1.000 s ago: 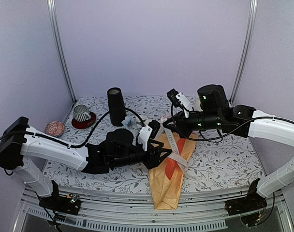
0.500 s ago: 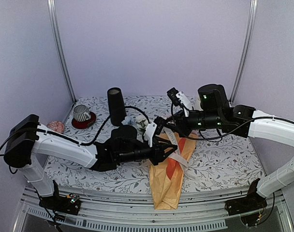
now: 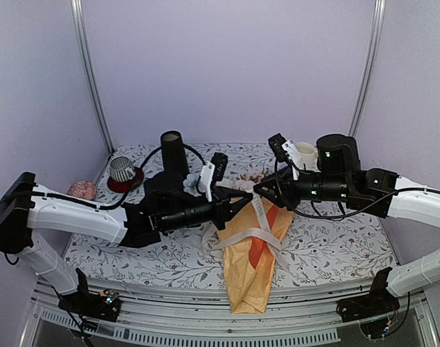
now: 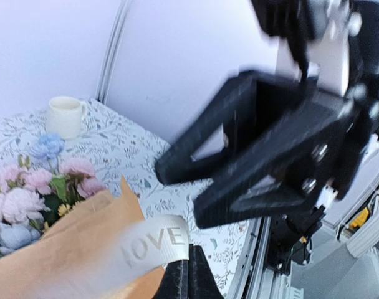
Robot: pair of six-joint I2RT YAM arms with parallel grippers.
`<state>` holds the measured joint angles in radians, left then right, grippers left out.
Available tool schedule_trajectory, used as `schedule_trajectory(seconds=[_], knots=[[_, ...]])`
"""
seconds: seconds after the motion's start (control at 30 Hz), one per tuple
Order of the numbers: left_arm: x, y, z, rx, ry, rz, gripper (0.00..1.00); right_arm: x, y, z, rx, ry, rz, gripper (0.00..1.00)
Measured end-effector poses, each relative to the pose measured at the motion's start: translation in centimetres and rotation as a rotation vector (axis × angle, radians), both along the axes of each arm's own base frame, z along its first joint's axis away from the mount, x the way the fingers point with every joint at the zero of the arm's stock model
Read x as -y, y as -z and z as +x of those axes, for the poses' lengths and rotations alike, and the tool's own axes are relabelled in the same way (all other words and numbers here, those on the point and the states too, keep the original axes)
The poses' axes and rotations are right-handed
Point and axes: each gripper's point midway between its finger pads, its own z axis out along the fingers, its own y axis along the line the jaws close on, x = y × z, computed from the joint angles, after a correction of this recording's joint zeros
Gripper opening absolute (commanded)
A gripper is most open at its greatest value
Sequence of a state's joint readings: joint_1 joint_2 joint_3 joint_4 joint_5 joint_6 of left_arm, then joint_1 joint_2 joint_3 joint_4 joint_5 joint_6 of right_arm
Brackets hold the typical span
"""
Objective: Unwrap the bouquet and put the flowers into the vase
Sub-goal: Untie the half-tied ribbon from the folded wrapping paper.
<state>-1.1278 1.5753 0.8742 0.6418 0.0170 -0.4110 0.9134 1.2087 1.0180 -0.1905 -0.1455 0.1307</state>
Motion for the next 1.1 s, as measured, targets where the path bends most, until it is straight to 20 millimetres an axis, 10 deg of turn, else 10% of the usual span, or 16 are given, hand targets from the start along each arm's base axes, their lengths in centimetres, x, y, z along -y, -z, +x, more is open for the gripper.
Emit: schedule_trajectory(seconds=[0.23,0.83,1.1], knots=[[-3.7,-4.1,1.7,0.010,-0.045,-0.099,0.00,1.0,2.2,-0.9,-0.025,-0.002,-0.030,0.41],[-5.5,-4.7,1.8,-0.032,-0.019,-0.145,0.00,-0.4,8.3,-2.1,-0.151,-0.110,-0.135,0.47],[-5.7,-4.2,1.9,-0.037,-0.020,-0.139,0.00,-0.3,8.5,-1.9,-0.146,-0.096,-0.143,0.09]])
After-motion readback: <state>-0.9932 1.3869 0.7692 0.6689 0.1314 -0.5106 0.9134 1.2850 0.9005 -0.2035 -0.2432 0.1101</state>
